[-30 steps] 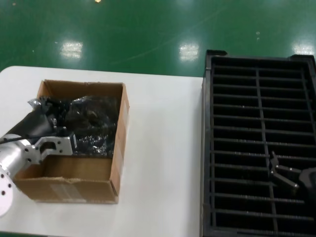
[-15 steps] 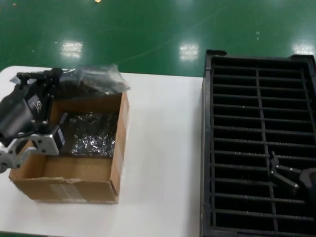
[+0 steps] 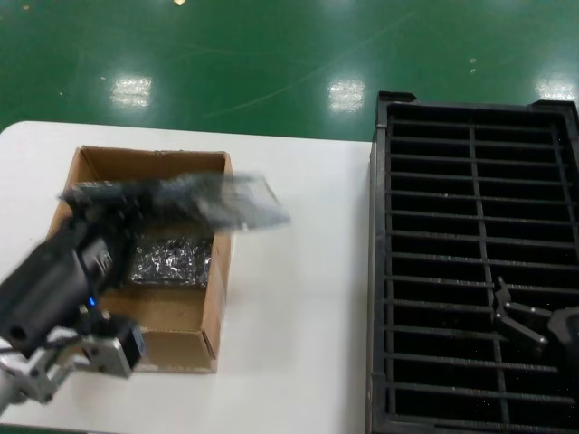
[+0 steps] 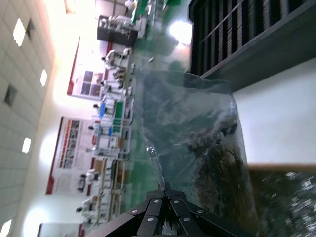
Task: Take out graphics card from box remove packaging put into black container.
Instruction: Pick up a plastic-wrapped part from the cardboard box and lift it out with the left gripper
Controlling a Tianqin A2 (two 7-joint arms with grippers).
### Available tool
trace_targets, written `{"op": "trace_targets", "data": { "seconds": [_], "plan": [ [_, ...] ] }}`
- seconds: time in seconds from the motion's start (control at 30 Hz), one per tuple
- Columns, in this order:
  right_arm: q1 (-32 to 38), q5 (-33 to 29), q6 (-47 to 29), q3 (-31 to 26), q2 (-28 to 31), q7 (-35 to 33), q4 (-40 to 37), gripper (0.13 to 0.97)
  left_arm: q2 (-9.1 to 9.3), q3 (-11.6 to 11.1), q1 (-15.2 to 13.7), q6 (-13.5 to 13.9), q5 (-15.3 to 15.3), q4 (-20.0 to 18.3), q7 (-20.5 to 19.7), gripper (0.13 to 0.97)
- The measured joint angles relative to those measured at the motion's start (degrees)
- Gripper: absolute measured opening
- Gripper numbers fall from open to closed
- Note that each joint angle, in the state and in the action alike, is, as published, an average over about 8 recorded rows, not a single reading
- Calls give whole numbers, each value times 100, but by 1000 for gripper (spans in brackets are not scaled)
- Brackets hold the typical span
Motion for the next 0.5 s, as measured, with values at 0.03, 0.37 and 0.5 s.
{"op": "trace_targets", "data": {
  "seconds": [0.03,0.37,0.5],
  "plan": [
    [0,0,0,0,0,0,0,966,-14,35,78,-33,-40,-31,44,140],
    [1,0,2,-1,2,0,-1,966,-108,391,487,-266,-320,-149,374,140],
    [32,-2,33,-21,29,-2,-52,966,-111,408,498,-276,-330,-150,388,140]
  ]
}}
